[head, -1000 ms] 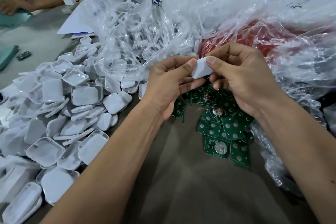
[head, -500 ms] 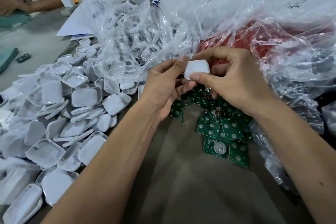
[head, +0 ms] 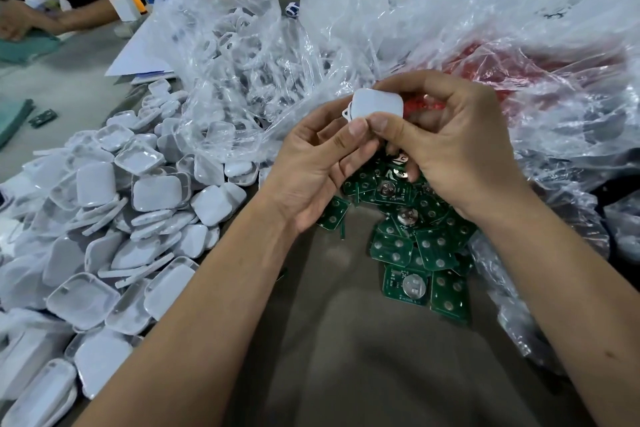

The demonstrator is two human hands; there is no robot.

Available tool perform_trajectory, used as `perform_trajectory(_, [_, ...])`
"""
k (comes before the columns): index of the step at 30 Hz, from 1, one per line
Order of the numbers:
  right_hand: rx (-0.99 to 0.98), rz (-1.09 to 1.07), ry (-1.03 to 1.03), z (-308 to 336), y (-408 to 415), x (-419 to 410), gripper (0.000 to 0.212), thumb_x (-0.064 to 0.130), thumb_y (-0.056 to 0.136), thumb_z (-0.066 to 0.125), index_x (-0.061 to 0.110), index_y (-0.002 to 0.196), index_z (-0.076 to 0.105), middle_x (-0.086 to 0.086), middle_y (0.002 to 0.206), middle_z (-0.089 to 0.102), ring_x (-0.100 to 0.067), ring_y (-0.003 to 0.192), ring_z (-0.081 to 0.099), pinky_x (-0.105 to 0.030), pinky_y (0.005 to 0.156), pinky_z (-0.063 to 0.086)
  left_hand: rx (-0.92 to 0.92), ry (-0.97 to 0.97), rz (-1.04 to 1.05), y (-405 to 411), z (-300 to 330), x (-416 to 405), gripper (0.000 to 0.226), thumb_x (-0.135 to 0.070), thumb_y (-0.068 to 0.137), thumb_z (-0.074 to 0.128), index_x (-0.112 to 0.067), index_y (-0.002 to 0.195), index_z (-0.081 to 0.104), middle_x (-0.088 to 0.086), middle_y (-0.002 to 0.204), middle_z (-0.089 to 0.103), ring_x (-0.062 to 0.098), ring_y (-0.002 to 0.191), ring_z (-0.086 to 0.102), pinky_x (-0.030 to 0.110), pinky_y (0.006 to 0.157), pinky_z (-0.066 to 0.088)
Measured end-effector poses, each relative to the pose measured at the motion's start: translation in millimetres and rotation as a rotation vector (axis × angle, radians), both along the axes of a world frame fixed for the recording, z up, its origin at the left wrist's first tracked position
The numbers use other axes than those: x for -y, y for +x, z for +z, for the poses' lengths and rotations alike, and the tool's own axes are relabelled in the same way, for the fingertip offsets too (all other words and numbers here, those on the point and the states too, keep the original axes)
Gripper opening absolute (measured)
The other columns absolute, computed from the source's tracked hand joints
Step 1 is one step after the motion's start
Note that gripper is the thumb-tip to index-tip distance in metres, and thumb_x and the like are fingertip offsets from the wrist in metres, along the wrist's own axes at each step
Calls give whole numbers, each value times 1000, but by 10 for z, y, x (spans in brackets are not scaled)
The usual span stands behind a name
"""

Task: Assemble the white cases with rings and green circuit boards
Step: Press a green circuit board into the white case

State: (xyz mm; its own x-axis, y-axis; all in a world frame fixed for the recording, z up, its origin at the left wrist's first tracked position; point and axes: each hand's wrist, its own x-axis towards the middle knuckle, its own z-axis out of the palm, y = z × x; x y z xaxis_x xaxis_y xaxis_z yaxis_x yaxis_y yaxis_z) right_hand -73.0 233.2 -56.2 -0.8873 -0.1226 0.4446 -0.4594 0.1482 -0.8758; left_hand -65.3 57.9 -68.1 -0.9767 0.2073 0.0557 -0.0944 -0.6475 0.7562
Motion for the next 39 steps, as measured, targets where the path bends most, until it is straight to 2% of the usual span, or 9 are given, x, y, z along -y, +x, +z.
perform_trajectory(3, [-137,-92,85,10,-8,-1,32,31,82,88,22,109,74,0,104,74,-18,73,69,-29,62,58,-20,-37,-6,-5,-13,15,22,-6,78,72,-19,94,80,6,96,77,17,86,76,23,69,60])
perform_trajectory(7, [-109,-65,-53,27,-7,15,23,21,84,87,19,102,74,-4,94,76,-29,72,68,-44,61,59,-51,-100,-54,-6,-28,20,34,-13,79,74,-16,112,72,6,108,75,19,98,73,26,71,61])
perform_trajectory(11, [96,134,-398,96,29,-13,10,17,87,79,18,97,76,0,87,76,-10,63,60,-20,49,45,-51,-101,-115,-9,-23,1,48,-19,78,75,-10,125,65,10,121,70,22,110,70,29,77,61])
perform_trajectory(16, [309,247,-699,193,24,-191,16,21,101,60,16,93,73,0,93,71,-12,77,58,-21,58,45,-31,24,-224,-12,6,45,62,-23,79,78,-5,134,58,18,135,63,32,121,64,35,87,62])
perform_trajectory(20, [155,82,-421,200,43,-120,32,-1,105,42,11,92,68,-3,79,60,-16,59,49,-27,44,39,0,84,-298,5,40,50,58,-40,81,76,-13,131,66,18,129,68,28,112,71,29,79,63])
perform_trajectory(25, [16,0,-161,189,78,-39,32,-5,99,43,9,82,67,18,57,61,2,47,52,-13,44,39,25,97,-312,-6,56,64,53,-42,87,64,-14,132,66,16,124,70,24,104,74,26,74,63])
perform_trajectory(30, [-57,-101,95,122,32,-58,15,30,94,78,16,97,75,0,77,75,-22,69,73,-48,63,62,20,129,-298,-26,38,84,53,-26,90,65,-8,140,59,19,135,62,29,111,71,31,83,62])
perform_trajectory(34, [-153,-163,191,109,29,-47,19,33,88,83,23,103,78,4,73,69,-6,66,62,-22,65,49,30,106,-279,-28,33,65,52,-22,91,63,-2,139,55,18,136,60,29,112,70,36,87,61])
perform_trajectory(39, [-282,-114,365,145,54,-46,24,23,87,84,21,111,81,10,95,74,2,82,66,-14,75,51,71,0,-238,-3,38,64,45,-34,88,65,-5,121,64,18,120,69,26,100,72,32,81,62])
